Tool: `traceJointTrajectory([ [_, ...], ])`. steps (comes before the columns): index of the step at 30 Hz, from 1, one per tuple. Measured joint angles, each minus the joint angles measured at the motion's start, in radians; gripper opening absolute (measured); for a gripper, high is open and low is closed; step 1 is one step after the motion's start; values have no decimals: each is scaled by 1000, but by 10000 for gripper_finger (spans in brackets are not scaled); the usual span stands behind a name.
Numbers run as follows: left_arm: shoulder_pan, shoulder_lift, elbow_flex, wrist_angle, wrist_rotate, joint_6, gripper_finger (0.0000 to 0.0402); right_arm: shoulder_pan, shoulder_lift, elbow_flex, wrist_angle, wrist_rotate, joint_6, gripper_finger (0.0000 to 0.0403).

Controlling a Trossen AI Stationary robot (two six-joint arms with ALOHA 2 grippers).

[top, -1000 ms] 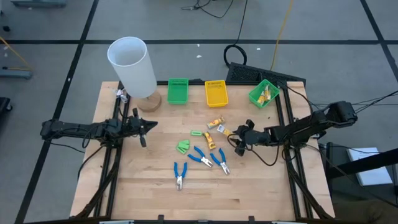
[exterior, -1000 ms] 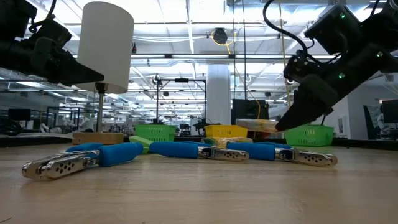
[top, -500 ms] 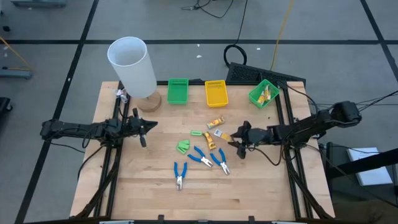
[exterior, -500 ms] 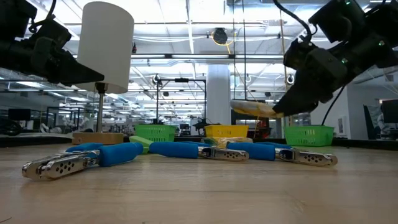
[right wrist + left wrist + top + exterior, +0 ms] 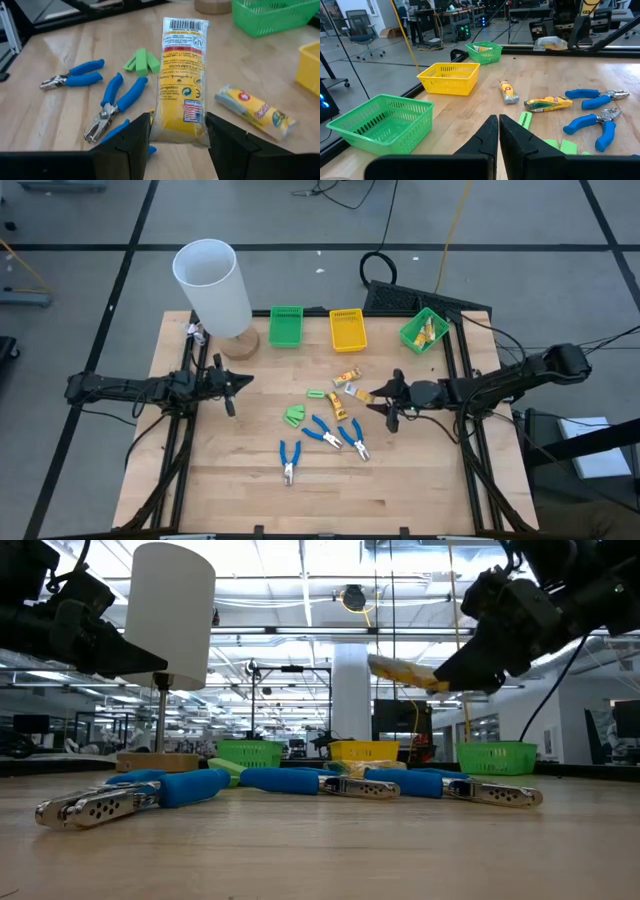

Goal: Pick & Place School Supplies
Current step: Put the yellow crayon box into the right green bin

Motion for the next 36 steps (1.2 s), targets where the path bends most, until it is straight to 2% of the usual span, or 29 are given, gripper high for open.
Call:
traceJointTrajectory([
  [9,0,0,0,0,0,0,21,-25,-74,0,0,5,2,167],
  [17,0,0,0,0,0,0,21,-93,-129,0,1,10,10,167],
  [26,0,0,0,0,0,0,21,-194,-166,0,-7,143,57,167],
  [32,0,0,0,0,0,0,21,-252,-168,0,-7,284,83,167],
  [36,0,0,0,0,0,0,21,-283,-168,0,-8,295,72,167],
])
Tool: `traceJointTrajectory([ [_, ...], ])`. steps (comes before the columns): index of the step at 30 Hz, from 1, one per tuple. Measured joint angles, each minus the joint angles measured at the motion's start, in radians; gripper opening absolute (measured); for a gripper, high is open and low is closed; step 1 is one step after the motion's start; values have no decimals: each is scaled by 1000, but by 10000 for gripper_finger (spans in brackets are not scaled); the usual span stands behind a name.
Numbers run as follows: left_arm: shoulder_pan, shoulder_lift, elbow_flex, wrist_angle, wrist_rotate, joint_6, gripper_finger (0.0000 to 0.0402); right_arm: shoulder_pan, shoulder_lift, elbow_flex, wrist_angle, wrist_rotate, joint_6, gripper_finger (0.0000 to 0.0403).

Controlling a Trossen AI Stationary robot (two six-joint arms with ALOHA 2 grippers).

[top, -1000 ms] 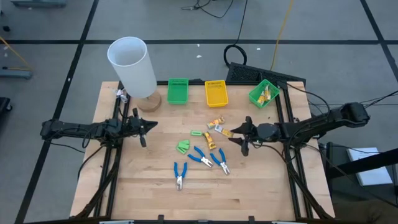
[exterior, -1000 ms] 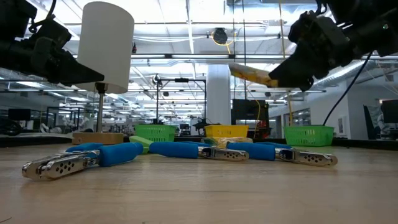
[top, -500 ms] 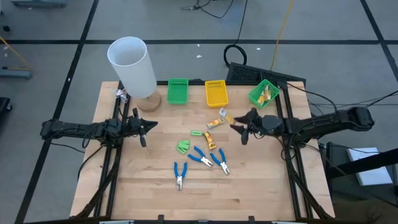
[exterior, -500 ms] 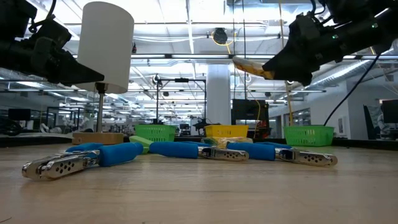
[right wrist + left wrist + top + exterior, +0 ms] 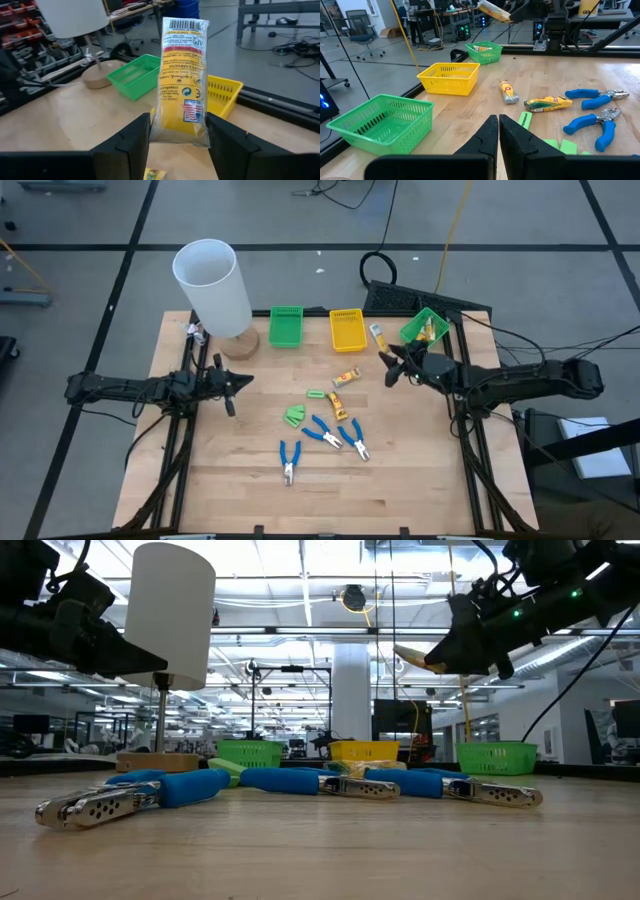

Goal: Pick & Place School Supplies
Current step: Put the yellow crayon box into the right green bin

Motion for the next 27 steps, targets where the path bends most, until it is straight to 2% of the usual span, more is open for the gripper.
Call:
traceJointTrajectory([
  [9,0,0,0,0,0,0,21,-120,-13,0,-30,3,-8,167],
  [22,0,0,0,0,0,0,21,-391,-136,0,-412,4,91,167],
  [27,0,0,0,0,0,0,21,-466,-139,-12,-467,1,113,167],
])
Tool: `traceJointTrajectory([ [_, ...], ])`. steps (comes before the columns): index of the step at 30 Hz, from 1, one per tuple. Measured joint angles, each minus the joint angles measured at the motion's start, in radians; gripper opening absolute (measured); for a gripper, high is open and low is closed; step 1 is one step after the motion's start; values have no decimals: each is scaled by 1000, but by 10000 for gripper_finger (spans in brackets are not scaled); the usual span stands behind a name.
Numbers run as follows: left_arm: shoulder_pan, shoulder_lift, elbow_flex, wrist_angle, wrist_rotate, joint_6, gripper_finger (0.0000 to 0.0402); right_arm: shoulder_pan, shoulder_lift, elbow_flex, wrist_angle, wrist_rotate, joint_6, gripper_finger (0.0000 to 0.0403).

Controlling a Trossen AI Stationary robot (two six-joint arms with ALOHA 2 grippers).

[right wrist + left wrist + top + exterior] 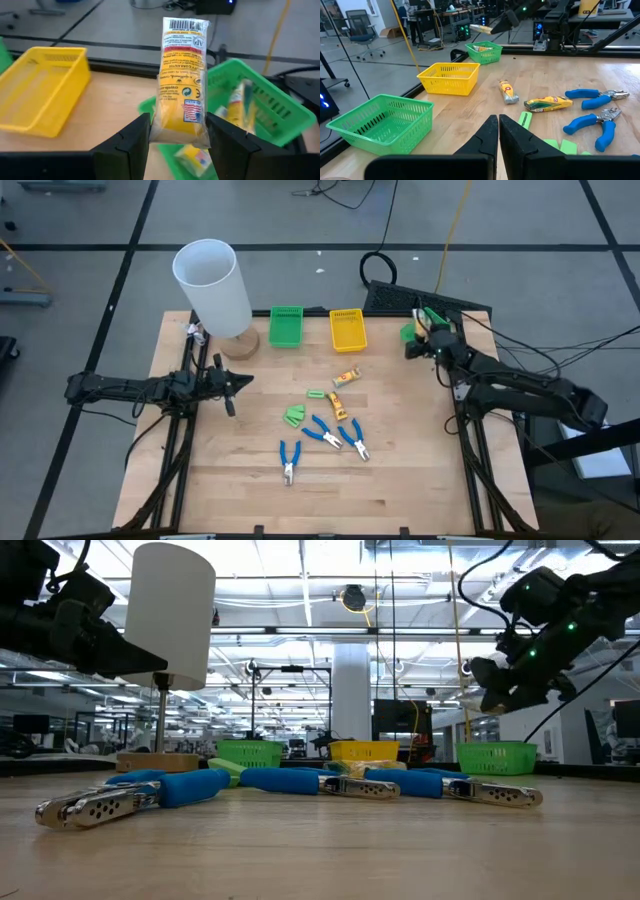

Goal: Pick & Place School Supplies
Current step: Put the yellow crayon box into the right green bin

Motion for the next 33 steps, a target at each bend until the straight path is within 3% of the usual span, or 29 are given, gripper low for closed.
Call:
traceJointTrajectory([
  [6,0,0,0,0,0,0,21,-49,0,-67,14,-6,26,167],
  [15,0,0,0,0,0,0,21,-52,0,-203,219,-11,27,167],
  [33,0,0,0,0,0,0,21,-52,0,-211,281,-6,-1,170],
])
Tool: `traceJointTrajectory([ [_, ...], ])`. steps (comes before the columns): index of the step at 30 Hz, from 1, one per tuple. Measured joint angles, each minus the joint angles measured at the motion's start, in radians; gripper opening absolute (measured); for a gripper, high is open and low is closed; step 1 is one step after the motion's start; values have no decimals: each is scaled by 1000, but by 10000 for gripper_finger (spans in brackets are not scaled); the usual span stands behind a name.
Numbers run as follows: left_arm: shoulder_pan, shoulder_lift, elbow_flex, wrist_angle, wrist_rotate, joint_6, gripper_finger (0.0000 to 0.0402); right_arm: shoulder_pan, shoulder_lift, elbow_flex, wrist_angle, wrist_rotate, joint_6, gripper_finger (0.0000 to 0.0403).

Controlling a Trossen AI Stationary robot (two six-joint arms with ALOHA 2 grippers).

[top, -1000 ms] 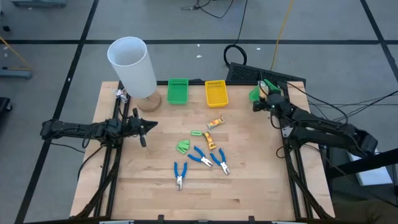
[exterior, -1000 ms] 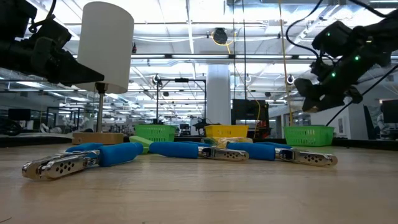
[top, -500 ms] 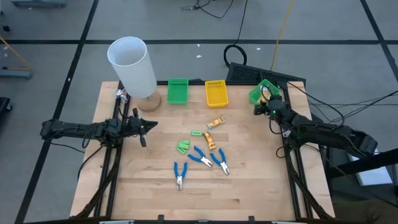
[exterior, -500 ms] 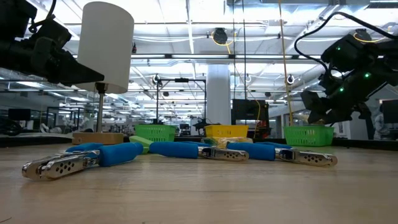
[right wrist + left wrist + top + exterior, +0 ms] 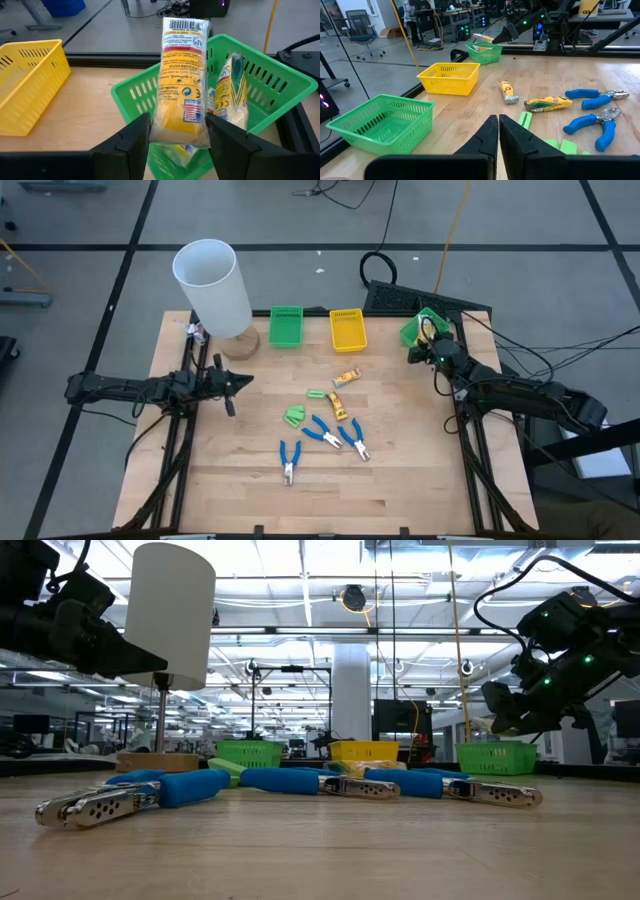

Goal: Pick & Place School Supplies
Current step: Put the yellow crayon box into the right green bin

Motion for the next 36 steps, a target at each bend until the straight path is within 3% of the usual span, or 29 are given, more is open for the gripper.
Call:
traceJointTrajectory([
  [14,0,0,0,0,0,0,21,0,0,0,0,0,-1,214],
  [24,0,0,0,0,0,0,21,2,0,0,23,-15,-3,216],
  [36,0,0,0,0,0,0,21,19,0,0,282,-452,-41,212],
])
